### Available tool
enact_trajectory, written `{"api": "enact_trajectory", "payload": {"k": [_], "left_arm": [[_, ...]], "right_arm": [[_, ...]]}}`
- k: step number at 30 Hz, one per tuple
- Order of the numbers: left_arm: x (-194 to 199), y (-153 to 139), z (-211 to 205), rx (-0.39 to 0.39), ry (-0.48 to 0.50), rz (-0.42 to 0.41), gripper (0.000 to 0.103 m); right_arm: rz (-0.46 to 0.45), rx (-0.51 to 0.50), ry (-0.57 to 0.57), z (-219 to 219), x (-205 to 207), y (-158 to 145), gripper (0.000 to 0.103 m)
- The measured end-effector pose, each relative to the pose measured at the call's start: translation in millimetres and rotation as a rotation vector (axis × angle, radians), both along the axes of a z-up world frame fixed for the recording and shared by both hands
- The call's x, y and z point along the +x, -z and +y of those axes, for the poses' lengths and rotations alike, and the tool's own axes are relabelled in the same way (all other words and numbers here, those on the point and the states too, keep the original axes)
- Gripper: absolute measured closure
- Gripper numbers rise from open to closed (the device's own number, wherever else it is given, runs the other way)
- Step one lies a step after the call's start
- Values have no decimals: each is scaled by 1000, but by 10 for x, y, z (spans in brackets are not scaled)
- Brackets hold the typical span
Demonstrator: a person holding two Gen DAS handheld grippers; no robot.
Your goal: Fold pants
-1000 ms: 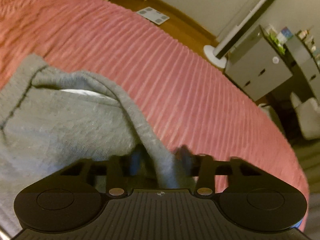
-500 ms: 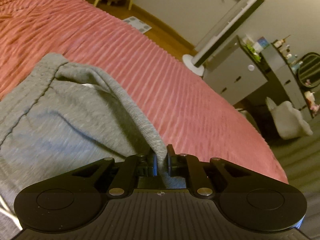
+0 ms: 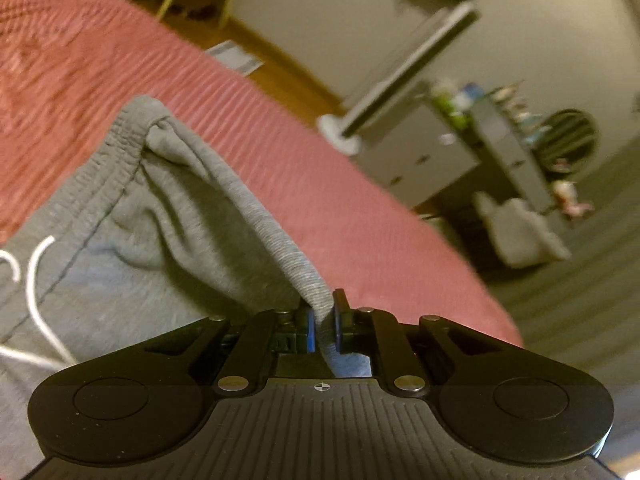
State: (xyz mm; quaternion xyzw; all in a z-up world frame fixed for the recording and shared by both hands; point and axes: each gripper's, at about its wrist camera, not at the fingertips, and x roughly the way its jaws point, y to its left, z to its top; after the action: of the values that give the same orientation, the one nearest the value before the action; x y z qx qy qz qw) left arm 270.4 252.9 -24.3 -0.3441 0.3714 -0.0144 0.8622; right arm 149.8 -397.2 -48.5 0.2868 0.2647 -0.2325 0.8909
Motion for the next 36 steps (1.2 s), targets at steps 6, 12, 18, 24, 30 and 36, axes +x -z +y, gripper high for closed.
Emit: {"api": "enact_trajectory", "payload": {"k": [6, 12, 18, 24, 30, 36], "left_arm": [[-1150, -111, 127, -45, 63, -66, 92], [-1630, 937, 242, 9, -11, 242, 93], [-1667, 894, 481, 27, -107, 173, 78], [-1454, 951, 797, -39, -215, 161, 60], [-1415, 1096, 1039, -130, -275, 208, 93], [-1819, 690, 1023, -103, -249, 83, 95]], "right_arm": [[-115, 12, 122, -403, -1166, -263, 97], [163, 5, 108, -350, -1325, 585, 97], [222, 6, 177, -209, -1234, 812, 90], [163, 54, 166, -149, -1417, 906, 58], [219, -44, 66, 88, -1210, 914, 23], [280, -137, 42, 274, -1094, 935, 13]]}}
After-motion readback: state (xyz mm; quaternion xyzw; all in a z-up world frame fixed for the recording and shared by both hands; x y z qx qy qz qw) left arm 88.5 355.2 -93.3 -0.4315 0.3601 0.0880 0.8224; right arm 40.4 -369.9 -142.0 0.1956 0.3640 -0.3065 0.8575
